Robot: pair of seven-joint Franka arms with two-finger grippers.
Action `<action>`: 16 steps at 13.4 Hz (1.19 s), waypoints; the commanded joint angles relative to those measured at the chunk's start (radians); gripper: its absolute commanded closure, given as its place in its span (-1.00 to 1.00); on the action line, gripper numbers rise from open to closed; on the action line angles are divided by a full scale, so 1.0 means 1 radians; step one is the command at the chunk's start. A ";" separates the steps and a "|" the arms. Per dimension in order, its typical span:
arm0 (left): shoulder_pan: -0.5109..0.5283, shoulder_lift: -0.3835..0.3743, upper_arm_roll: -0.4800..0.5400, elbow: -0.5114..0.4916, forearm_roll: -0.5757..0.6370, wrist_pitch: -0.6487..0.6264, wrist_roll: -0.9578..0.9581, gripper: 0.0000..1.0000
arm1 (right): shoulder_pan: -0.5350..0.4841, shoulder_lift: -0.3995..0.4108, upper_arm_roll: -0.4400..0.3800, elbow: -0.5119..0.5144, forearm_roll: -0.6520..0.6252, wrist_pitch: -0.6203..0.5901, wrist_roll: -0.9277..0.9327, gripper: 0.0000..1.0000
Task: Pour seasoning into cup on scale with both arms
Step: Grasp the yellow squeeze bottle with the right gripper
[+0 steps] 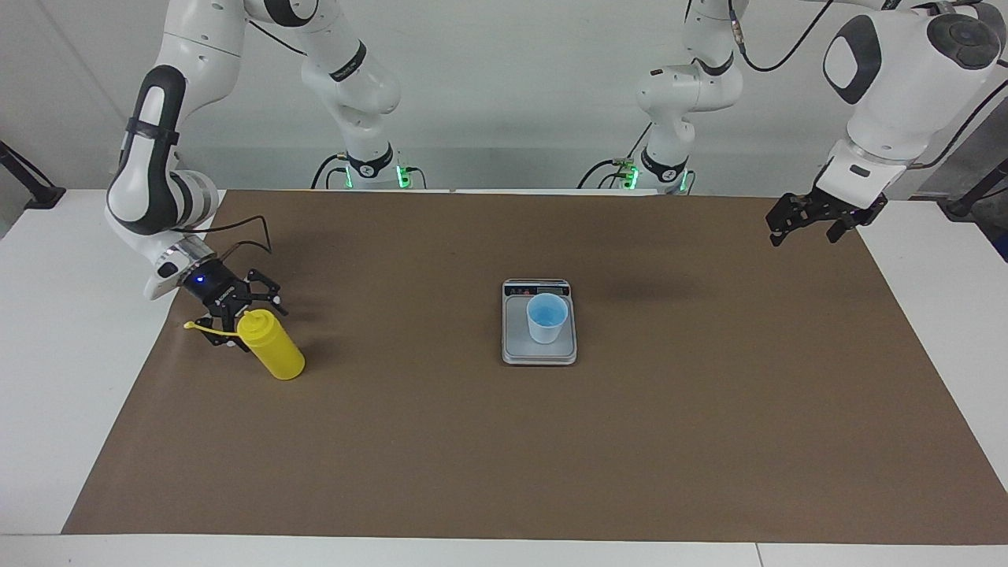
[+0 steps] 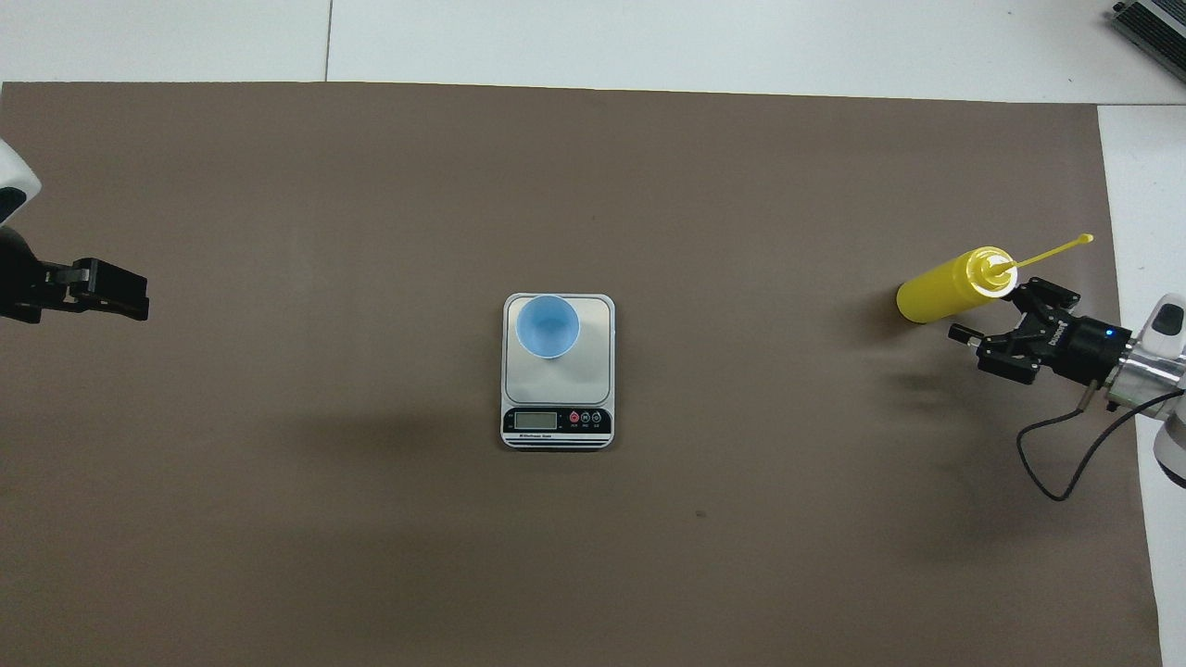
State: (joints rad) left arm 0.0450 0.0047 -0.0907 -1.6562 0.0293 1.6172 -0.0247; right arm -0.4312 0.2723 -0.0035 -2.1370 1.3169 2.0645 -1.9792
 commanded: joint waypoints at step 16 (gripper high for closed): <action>0.009 -0.034 0.003 -0.037 -0.080 0.009 0.017 -1.00 | 0.080 0.068 0.005 0.045 0.168 0.126 -0.181 -1.00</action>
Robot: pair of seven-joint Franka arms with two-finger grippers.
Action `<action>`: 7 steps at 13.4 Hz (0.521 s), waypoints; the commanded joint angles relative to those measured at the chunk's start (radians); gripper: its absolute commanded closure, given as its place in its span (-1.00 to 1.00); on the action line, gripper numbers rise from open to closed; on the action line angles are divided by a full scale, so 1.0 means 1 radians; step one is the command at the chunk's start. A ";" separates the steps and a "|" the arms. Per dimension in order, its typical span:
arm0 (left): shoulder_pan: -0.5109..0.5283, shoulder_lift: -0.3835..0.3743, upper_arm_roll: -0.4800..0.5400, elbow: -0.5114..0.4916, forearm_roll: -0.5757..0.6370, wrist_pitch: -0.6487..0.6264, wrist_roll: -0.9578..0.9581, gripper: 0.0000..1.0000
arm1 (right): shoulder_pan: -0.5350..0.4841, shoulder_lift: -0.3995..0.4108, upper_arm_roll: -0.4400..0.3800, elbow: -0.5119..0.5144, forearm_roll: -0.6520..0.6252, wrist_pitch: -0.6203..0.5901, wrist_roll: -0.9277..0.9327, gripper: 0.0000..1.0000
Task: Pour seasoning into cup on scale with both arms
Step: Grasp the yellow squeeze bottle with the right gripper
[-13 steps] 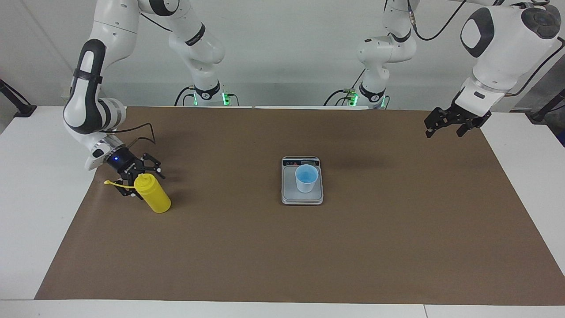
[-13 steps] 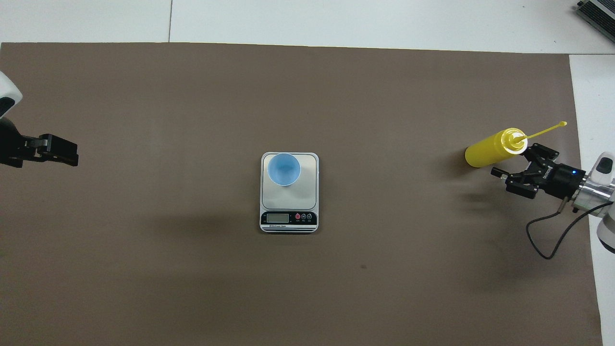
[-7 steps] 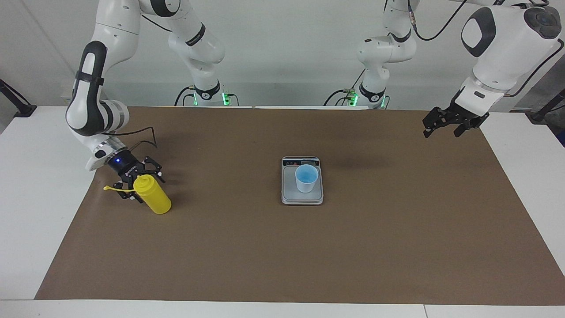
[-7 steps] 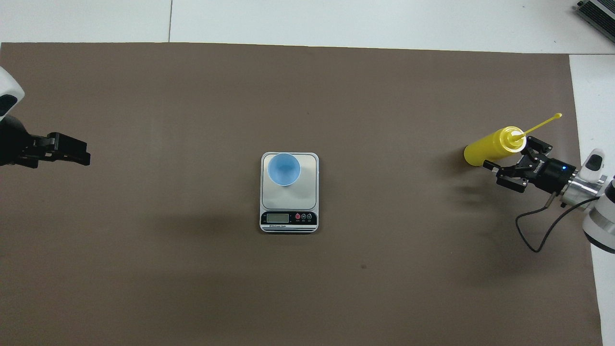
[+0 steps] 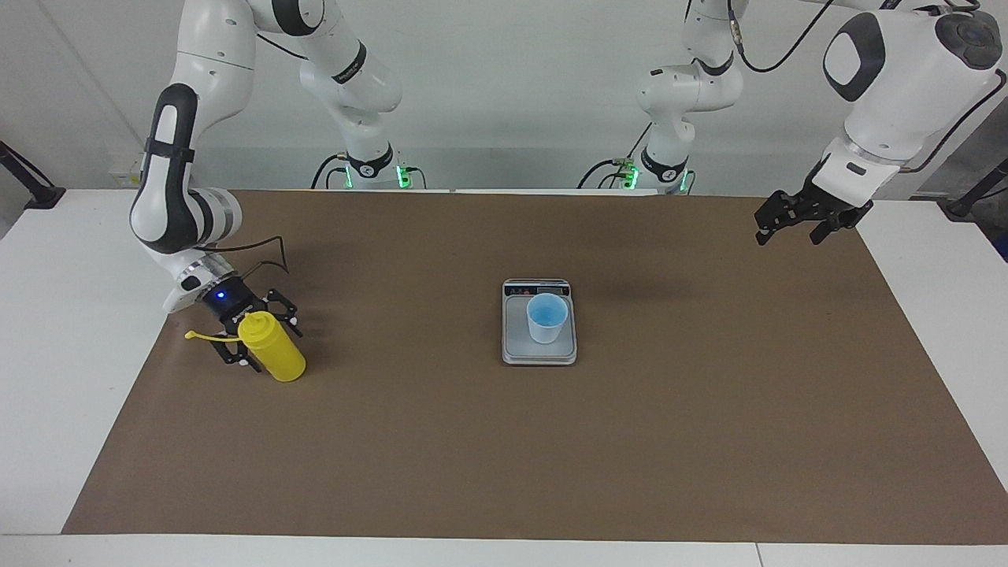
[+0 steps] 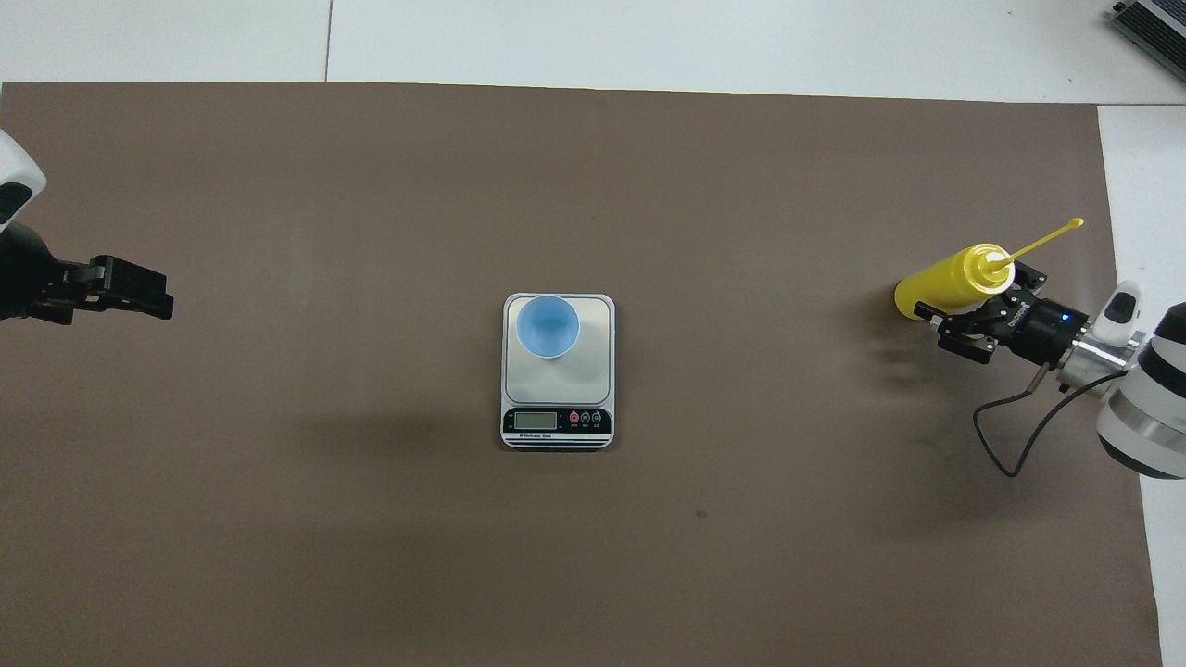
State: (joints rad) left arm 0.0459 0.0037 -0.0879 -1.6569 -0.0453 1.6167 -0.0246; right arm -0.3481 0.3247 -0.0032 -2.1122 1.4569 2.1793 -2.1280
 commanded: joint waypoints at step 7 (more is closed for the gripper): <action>0.003 -0.036 -0.001 -0.037 0.030 0.012 0.012 -1.00 | -0.006 0.013 0.005 0.020 0.026 -0.010 -0.030 0.72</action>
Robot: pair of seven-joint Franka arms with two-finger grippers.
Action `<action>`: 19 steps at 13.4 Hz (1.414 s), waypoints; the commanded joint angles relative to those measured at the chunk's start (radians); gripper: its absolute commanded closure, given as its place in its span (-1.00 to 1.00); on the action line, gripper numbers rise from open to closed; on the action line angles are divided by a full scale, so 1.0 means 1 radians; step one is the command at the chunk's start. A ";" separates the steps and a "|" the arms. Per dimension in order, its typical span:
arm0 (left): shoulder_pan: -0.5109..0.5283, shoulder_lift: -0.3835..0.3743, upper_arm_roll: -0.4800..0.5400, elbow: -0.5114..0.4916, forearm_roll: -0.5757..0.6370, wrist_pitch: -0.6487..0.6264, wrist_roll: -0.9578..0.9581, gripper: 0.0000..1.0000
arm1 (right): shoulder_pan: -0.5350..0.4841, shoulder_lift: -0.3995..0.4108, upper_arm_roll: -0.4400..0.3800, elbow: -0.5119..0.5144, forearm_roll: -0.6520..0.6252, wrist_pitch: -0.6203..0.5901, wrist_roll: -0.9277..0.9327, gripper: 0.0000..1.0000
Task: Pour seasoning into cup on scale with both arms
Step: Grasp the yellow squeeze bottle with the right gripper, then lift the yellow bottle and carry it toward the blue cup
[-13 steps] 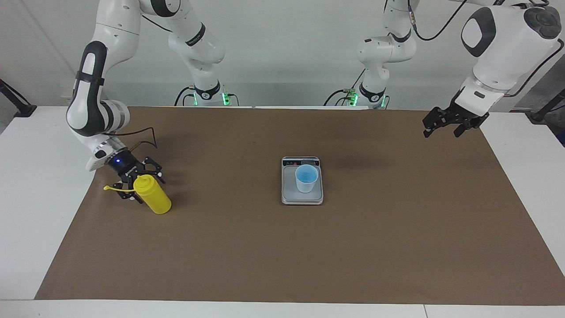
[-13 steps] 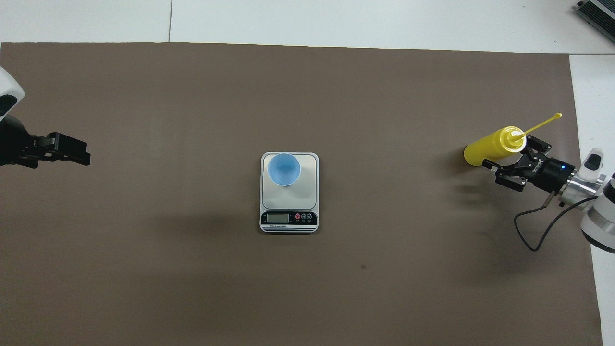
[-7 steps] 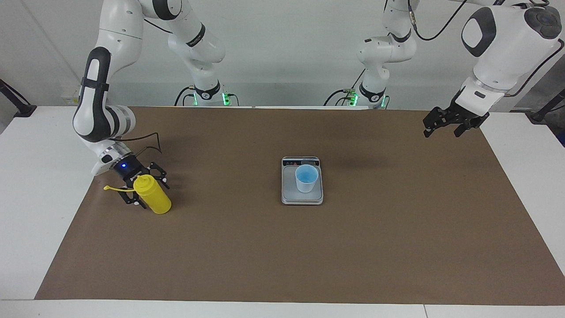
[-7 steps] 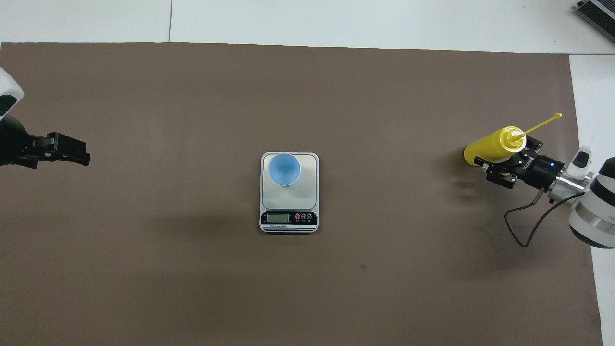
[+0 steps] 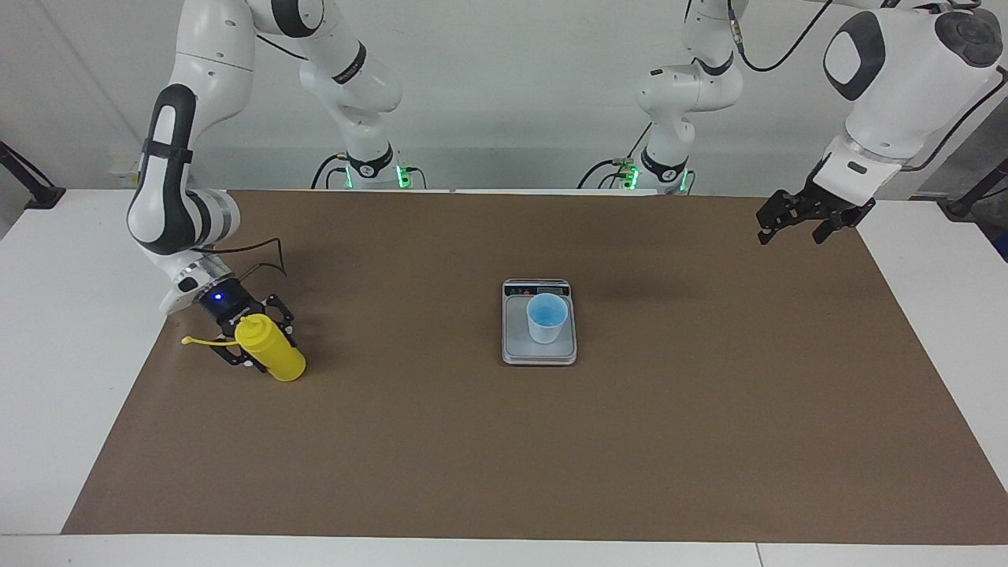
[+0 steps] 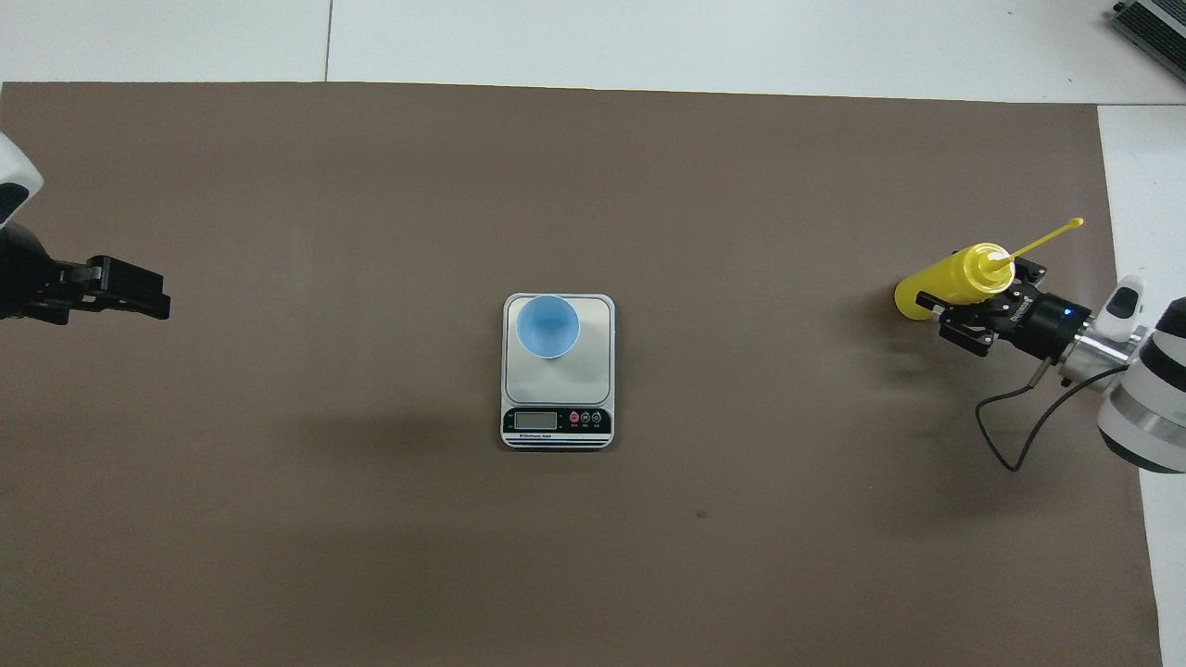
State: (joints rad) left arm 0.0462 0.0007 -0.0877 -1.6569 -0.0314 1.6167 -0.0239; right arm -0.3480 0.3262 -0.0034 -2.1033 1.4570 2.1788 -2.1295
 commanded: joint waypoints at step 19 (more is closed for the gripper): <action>0.012 -0.033 -0.001 -0.032 0.016 0.014 0.009 -1.00 | 0.332 -0.203 0.002 0.000 -0.135 0.324 0.259 1.00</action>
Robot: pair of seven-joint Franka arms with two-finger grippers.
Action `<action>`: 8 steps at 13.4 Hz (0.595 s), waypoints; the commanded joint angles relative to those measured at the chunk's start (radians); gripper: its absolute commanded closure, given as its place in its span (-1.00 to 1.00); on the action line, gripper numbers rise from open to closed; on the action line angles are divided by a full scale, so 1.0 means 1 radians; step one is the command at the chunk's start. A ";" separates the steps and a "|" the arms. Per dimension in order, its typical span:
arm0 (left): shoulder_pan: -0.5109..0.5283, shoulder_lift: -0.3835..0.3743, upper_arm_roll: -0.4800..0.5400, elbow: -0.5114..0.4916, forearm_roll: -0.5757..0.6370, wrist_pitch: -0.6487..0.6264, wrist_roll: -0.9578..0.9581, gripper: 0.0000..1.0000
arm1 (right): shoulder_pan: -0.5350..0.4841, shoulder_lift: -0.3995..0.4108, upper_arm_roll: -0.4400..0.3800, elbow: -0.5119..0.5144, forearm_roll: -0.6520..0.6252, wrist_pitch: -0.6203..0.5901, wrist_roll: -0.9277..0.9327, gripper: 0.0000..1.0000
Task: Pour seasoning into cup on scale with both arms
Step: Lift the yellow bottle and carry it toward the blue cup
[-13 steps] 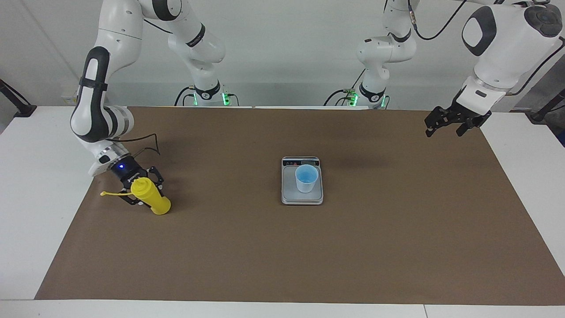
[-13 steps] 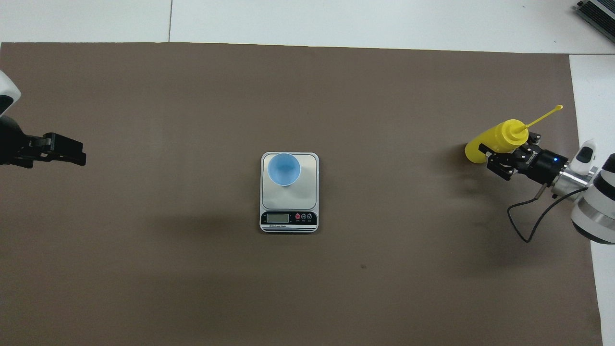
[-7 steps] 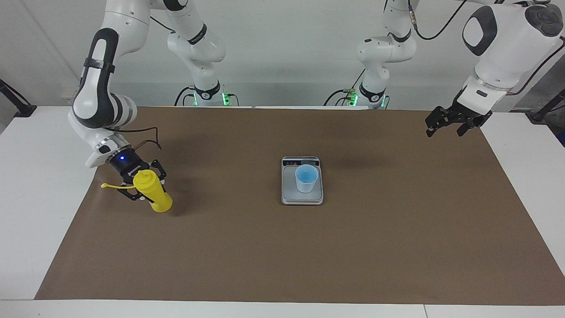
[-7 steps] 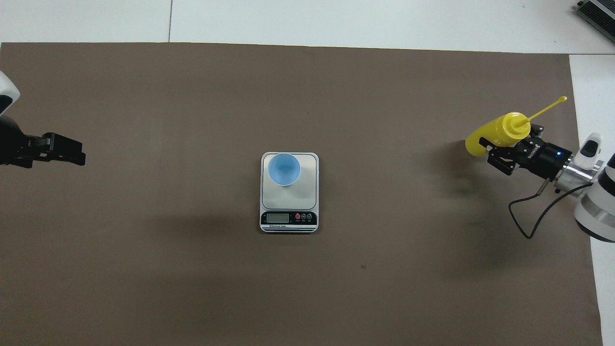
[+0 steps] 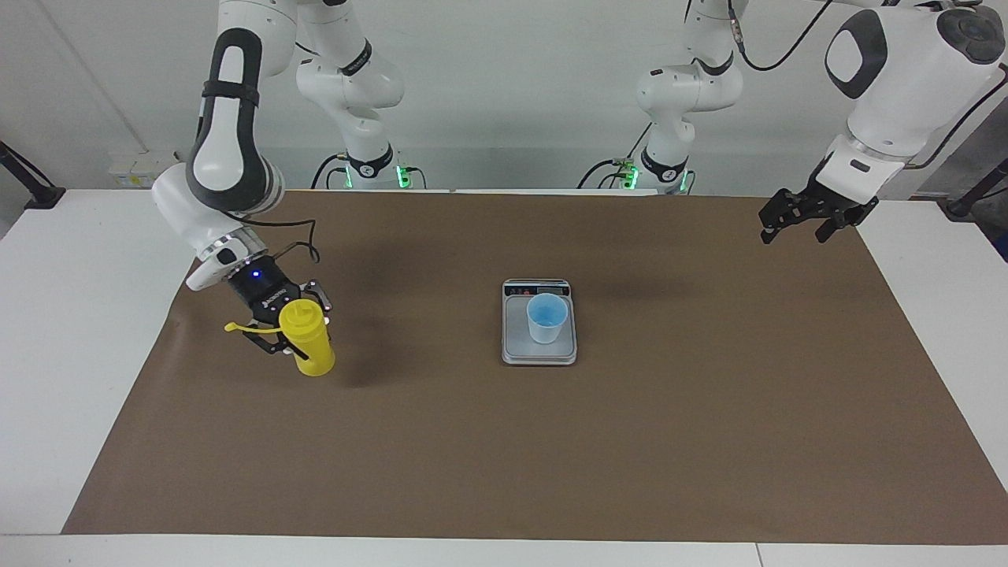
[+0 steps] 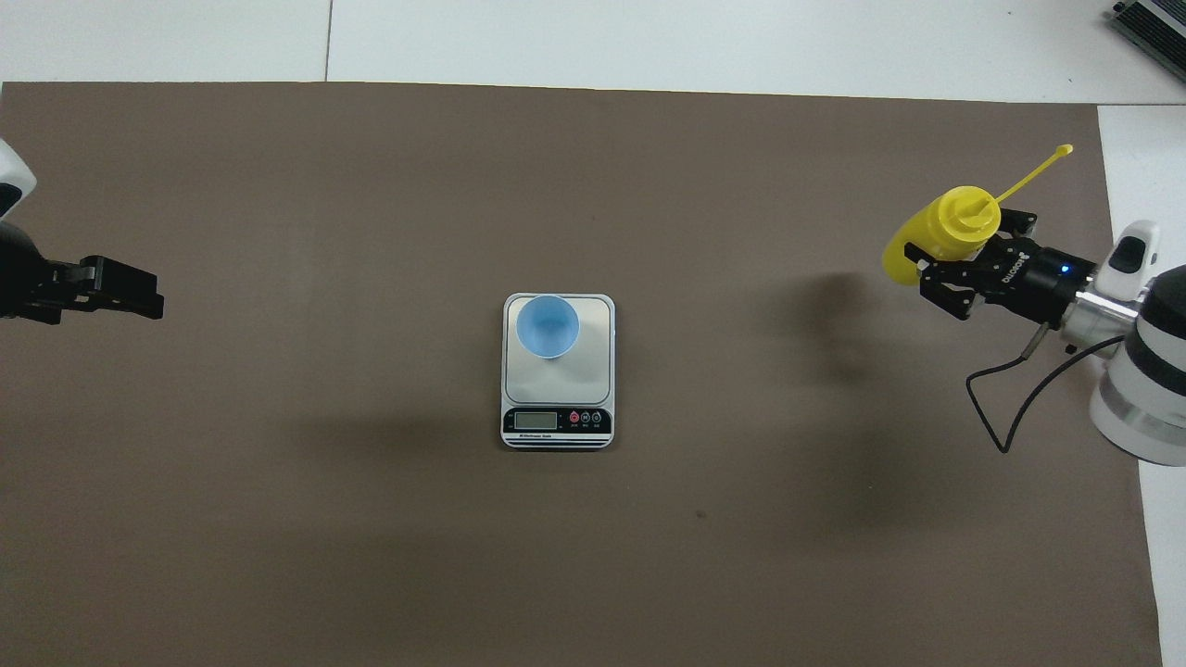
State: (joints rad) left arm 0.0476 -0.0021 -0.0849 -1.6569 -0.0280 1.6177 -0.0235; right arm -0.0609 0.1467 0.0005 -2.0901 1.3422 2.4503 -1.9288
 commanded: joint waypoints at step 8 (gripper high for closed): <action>0.011 -0.029 -0.004 -0.032 0.013 0.011 0.008 -1.00 | 0.286 -0.009 -0.002 -0.011 -0.066 0.330 0.217 1.00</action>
State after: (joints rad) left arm 0.0476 -0.0023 -0.0849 -1.6569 -0.0280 1.6177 -0.0235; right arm 0.1909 0.1475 0.0014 -2.0946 1.3235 2.7358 -1.7691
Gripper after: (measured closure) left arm 0.000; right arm 0.533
